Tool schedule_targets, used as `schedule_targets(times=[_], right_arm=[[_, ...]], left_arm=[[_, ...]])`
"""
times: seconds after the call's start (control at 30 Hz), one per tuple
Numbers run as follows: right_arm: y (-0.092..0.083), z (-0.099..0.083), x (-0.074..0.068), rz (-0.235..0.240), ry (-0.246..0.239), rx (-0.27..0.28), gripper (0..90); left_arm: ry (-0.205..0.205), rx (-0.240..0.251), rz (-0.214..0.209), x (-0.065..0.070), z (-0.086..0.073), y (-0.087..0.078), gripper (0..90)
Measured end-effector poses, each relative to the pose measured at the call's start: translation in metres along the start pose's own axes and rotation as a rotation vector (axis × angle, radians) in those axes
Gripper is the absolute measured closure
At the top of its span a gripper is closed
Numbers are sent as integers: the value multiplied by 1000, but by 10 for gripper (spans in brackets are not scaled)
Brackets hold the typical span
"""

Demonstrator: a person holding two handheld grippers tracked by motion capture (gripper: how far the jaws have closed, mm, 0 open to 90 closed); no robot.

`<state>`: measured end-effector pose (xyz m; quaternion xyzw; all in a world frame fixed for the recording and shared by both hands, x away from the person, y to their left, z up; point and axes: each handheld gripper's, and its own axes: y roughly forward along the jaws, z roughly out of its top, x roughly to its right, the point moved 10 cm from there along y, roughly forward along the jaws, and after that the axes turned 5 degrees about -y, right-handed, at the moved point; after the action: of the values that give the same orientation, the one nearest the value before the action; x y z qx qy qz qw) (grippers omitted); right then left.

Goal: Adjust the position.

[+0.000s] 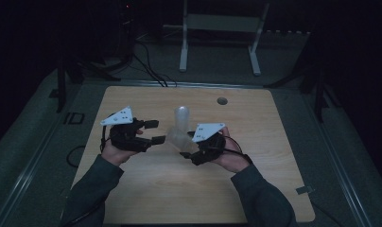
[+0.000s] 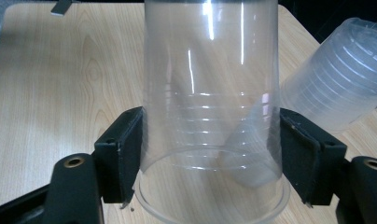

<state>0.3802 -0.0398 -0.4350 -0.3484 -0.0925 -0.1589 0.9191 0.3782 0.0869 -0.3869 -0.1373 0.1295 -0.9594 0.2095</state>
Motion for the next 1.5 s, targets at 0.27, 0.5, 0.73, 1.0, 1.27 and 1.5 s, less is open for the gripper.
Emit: schedule_targets(times=[0.27,0.5,0.73,1.0,1.27,1.5], right_arm=[[1,-2,0,-1,-31,-35,288],[0,-4,-1,9,-70,-74,289],[1,-8,-1,25,-72,-102,289],[4,-12,-2,35,-91,-134,290],[5,-12,-3,39,-109,-161,290],[6,-16,-3,48,-121,-195,290]], left_arm=[[25,-44,12,1,-4,2,301],[51,-93,26,2,-9,6,301],[78,-131,37,1,-9,4,302],[111,-178,35,3,-12,4,311],[129,-212,38,4,-17,5,312],[173,-267,61,5,-22,7,312]])
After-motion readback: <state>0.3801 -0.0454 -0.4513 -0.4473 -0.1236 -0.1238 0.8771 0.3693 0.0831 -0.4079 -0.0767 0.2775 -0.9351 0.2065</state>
